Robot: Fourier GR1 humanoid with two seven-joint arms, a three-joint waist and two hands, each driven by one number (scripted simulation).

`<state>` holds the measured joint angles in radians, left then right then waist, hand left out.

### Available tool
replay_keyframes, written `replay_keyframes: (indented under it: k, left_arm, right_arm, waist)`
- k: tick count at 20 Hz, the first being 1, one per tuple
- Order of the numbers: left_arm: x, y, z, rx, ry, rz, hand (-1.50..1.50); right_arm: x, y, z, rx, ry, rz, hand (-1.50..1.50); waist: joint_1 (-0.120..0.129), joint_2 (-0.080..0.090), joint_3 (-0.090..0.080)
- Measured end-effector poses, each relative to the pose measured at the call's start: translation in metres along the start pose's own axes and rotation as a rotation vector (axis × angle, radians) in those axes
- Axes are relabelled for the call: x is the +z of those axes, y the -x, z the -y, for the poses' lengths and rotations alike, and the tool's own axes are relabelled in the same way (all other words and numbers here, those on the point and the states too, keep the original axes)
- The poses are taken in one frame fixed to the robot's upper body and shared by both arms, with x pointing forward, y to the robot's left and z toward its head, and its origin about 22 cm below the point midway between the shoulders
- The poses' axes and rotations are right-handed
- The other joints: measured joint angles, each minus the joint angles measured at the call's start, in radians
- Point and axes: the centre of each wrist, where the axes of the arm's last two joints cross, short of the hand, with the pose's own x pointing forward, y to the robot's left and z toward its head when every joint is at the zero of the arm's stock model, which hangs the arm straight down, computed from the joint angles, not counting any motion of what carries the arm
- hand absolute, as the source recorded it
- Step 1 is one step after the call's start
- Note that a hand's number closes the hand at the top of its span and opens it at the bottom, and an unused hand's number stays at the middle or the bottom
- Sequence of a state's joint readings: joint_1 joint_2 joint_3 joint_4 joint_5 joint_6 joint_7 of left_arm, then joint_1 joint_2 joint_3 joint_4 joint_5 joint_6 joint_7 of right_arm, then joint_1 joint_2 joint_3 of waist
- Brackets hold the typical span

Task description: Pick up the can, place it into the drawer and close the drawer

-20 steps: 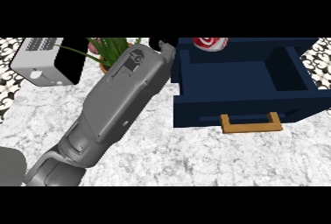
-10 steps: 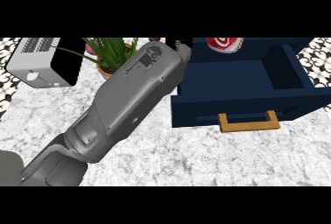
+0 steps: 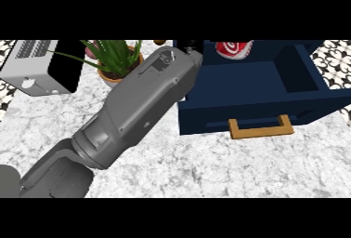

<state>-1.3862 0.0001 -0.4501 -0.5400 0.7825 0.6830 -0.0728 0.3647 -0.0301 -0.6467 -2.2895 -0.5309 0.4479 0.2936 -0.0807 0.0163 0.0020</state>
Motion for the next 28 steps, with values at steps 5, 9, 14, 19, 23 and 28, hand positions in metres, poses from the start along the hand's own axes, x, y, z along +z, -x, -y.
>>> replay_keyframes:
  k: [5,9,14,19,23,28]
  left_arm:
    - [-0.002,0.012,-0.004,-0.043,-0.025,-0.005,-1.5]
    - [-0.001,0.013,0.0,-0.066,-0.055,-0.016,-1.5]
    - [0.0,0.019,-0.001,-0.076,-0.087,-0.019,-1.5]
    - [0.002,0.026,-0.003,-0.068,-0.104,-0.011,-1.5]
    - [0.002,0.03,-0.005,-0.048,-0.112,-0.006,-1.5]
    - [0.001,0.022,-0.001,-0.019,-0.107,0.022,-1.5]
  right_arm:
    - [-0.002,-0.003,0.002,0.0,0.003,0.007,-1.5]
    - [-0.001,-0.003,0.003,0.001,-0.006,0.004,-1.5]
    - [-0.004,-0.002,0.005,0.009,-0.004,0.005,-1.5]
    - [-0.006,-0.003,0.0,0.004,-0.009,0.011,-1.5]
    - [-0.011,-0.009,-0.003,0.031,-0.019,0.043,-1.5]
    - [-0.017,-0.025,-0.002,0.194,-0.068,0.148,-1.5]
  waist:
    - [-0.004,0.001,0.0]
    - [-0.008,0.0,0.0]
    - [-0.009,0.002,0.0]
    - [-0.014,0.004,0.0]
    - [-0.012,0.005,0.0]
    - [-0.007,0.005,0.0]
